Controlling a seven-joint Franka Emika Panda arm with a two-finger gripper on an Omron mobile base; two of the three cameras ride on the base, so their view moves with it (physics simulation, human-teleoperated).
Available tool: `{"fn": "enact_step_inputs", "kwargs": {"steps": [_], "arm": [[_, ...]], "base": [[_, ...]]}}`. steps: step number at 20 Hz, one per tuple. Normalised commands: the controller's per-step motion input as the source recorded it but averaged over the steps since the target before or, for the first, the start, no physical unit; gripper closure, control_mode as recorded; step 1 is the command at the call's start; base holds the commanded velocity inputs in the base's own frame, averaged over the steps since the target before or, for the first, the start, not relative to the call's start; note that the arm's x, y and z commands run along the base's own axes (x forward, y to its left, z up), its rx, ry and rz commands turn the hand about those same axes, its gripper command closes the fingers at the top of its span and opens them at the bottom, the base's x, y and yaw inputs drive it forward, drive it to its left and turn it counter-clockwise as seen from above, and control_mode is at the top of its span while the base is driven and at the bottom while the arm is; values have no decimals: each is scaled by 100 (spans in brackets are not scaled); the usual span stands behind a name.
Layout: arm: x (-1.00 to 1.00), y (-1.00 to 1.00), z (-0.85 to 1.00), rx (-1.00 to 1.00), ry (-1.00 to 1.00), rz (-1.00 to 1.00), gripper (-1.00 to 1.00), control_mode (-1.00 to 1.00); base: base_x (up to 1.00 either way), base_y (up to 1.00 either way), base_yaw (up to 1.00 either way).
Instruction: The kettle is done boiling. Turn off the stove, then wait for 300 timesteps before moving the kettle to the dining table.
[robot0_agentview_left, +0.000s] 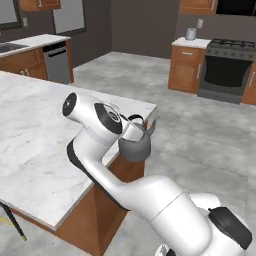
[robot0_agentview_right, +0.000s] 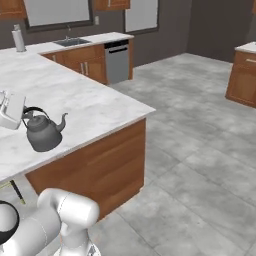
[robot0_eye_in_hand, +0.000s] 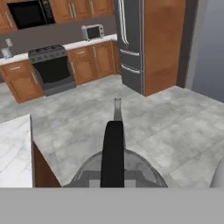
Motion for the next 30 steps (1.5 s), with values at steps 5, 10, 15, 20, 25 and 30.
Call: {"fn": "enact_step_inputs", "kwargs": {"steps": [5, 10, 15, 20, 25, 30], "arm": [[0, 0, 0, 0, 0, 0, 100, 100], [0, 0, 0, 0, 0, 0, 100, 100], [0, 0, 0, 0, 0, 0, 100, 100], [0, 0, 0, 0, 0, 0, 100, 100], [0, 0, 0, 0, 0, 0, 100, 100], [0, 0, 0, 0, 0, 0, 100, 100]], "base": [[-58, 45, -34], [-53, 49, -31], [-44, 57, -26], [-36, 62, -25], [-5, 74, -19], [0, 81, -16]]}}
